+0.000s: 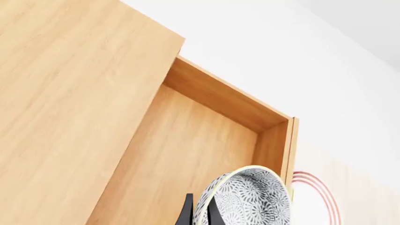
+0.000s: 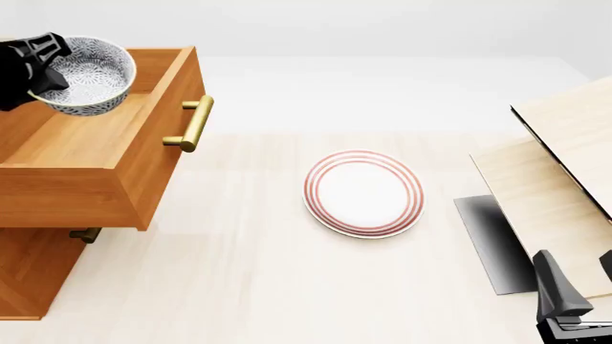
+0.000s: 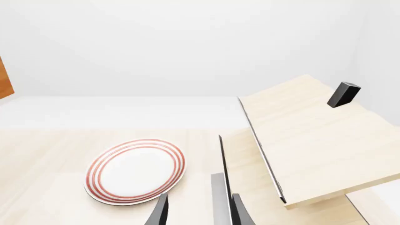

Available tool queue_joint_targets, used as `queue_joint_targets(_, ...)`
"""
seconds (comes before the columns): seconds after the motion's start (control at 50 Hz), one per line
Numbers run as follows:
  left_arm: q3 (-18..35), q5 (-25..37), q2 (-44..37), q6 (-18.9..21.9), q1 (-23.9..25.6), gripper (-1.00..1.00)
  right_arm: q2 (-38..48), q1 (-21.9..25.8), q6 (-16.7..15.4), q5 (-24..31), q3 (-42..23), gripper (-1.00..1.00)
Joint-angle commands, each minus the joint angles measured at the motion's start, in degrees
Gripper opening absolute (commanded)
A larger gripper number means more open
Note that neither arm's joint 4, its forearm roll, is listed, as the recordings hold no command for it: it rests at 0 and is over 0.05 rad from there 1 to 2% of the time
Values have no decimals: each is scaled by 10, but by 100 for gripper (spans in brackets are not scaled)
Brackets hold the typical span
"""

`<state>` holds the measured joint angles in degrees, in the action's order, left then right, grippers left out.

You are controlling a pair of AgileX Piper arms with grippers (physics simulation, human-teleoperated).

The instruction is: Open the top drawer of the cabinet and put the bowl in it.

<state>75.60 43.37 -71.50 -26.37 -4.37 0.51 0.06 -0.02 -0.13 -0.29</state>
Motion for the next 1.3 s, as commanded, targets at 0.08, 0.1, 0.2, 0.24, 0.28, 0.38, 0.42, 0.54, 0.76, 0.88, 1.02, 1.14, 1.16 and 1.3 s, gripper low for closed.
queue_joint_targets(0.08,6,-9,-19,6,-7,-100,-1,0,0,0,0,100)
queue_joint_targets(0.1,6,-10,-20,6,-8,-100,-1,0,0,0,0,100)
queue_joint_targets(0.2,-1,-18,-26,4,-6,-100,-1,0,0,0,0,100)
queue_joint_targets(0.24,-3,-21,-29,4,-7,-100,-1,0,0,0,0,100)
queue_joint_targets(0.28,-5,-23,-32,3,-6,-100,-1,0,0,0,0,100)
queue_joint_targets(0.38,-4,-30,-47,6,-10,-100,-1,0,0,0,0,100)
queue_joint_targets(0.42,-3,-34,-50,3,-8,-100,-1,0,0,0,0,100)
queue_joint_targets(0.54,4,-42,-72,5,-10,-100,-1,0,0,0,0,100)
queue_joint_targets(0.76,6,-53,-92,8,-15,-100,-1,0,0,0,0,100)
queue_joint_targets(0.88,4,-61,-103,7,-17,-100,-1,0,0,0,0,100)
queue_joint_targets(1.02,4,-66,-111,8,-20,-100,-1,0,0,0,0,100)
queue_joint_targets(1.14,4,-67,-115,9,-23,-100,-1,0,0,0,0,100)
queue_joint_targets(1.16,4,-67,-116,9,-24,-100,-1,0,0,0,0,100)
queue_joint_targets(1.3,1,-74,-125,10,-28,-100,-1,0,0,0,0,100)
